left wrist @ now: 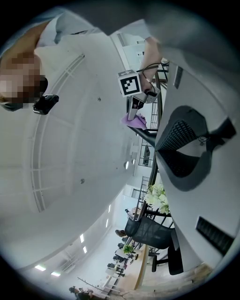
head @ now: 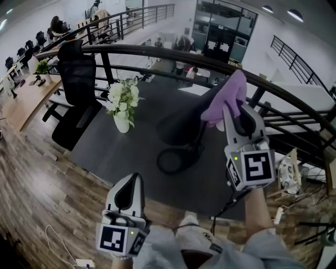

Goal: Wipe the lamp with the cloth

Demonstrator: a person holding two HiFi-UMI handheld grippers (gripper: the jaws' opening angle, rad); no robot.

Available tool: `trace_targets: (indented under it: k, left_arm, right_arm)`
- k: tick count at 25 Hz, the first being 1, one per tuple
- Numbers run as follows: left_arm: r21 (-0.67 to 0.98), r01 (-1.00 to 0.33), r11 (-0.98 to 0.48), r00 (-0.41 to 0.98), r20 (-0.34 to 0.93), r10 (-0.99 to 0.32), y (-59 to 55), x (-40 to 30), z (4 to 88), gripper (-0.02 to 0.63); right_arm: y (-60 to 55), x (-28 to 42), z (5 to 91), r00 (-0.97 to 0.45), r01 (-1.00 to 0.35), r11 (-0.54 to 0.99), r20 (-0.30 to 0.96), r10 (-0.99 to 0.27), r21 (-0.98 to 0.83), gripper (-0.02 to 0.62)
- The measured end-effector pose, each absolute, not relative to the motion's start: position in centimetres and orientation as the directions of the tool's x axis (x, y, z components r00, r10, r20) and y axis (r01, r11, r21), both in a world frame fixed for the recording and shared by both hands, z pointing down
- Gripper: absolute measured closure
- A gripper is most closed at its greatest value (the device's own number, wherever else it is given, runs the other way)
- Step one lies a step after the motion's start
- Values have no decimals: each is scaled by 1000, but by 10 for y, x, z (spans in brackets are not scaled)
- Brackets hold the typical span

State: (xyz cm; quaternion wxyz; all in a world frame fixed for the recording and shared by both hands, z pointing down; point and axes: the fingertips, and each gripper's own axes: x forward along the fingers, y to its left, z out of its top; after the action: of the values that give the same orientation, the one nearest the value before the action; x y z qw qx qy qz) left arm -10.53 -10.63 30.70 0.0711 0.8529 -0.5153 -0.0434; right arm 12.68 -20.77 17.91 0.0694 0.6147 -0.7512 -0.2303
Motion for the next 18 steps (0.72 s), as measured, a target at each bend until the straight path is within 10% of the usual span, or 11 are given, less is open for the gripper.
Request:
trace_targets:
  k: [18]
  left_arm:
    - [161, -890, -427, 435, 20, -900, -105, -104, 311, 600]
  right_arm:
    - [-222, 116, 290, -274, -906, 265, 20, -962, 329, 529]
